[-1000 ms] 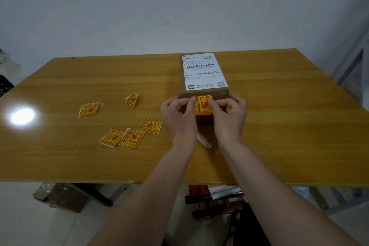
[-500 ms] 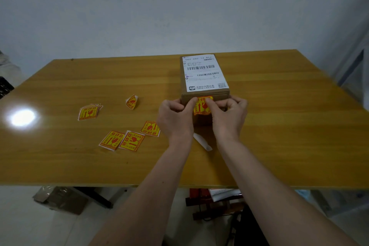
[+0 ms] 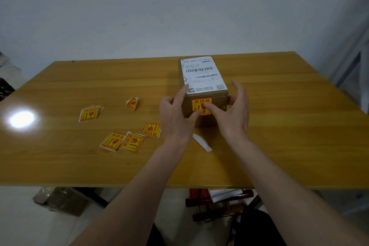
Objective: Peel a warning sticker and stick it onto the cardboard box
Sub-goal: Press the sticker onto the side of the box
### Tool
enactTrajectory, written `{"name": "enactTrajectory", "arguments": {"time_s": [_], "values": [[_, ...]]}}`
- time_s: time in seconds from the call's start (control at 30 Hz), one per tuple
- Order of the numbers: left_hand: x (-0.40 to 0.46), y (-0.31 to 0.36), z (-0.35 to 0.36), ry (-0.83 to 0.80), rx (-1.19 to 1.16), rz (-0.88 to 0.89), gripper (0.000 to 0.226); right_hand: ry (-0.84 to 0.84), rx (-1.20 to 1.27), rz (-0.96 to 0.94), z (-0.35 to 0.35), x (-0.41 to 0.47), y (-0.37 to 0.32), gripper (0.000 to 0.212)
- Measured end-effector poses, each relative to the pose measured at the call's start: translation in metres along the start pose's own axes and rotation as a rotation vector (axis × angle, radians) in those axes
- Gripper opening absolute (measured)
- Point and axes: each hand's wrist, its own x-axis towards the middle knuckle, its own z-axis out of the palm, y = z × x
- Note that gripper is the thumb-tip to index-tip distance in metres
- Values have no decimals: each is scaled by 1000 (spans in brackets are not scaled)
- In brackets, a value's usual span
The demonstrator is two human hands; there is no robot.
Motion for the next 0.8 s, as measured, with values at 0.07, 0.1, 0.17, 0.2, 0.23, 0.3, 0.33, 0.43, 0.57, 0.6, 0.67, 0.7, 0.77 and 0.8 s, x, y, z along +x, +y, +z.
{"name": "enactTrajectory", "arguments": {"time_s": [0.07, 0.1, 0.17, 0.2, 0.23, 0.3, 0.33, 0.43, 0.57, 0.6, 0.67, 0.7, 0.77, 0.8], "values": [[3, -2, -1, -32, 40, 33, 74, -61, -115, -41, -2, 5, -4, 75], [5, -2, -2, -38, 39, 40, 71, -86, -158, -55, -3, 8, -5, 68], [9, -3, -5, -46, 25, 44, 64, -125, -201, -80, -6, 14, -6, 57], [11, -3, -6, -55, 15, 45, 61, -143, -201, -86, -8, 16, -5, 54], [12, -4, -7, -69, 6, 48, 59, -162, -196, -91, -10, 17, -4, 51], [13, -7, -9, -96, -4, 55, 59, -193, -192, -96, -12, 18, -2, 49], [13, -8, -9, -105, 1, 64, 61, -203, -200, -98, -12, 17, -2, 51], [11, -9, -7, -124, 63, 82, 72, -201, -319, -130, -11, 16, -5, 65], [11, -9, -8, -134, 108, 93, 72, -198, -481, -198, -11, 16, -8, 65], [12, -10, -9, -140, 116, 101, 72, -207, -501, -209, -12, 17, -7, 64], [12, -11, -10, -155, 128, 110, 72, -228, -536, -225, -15, 18, -6, 64], [12, -11, -11, -160, 133, 111, 73, -234, -549, -228, -16, 19, -5, 65], [12, -11, -10, -168, 144, 107, 76, -232, -561, -225, -16, 18, -6, 68], [12, -10, -10, -173, 146, 103, 78, -229, -568, -224, -15, 16, -7, 71]]}}
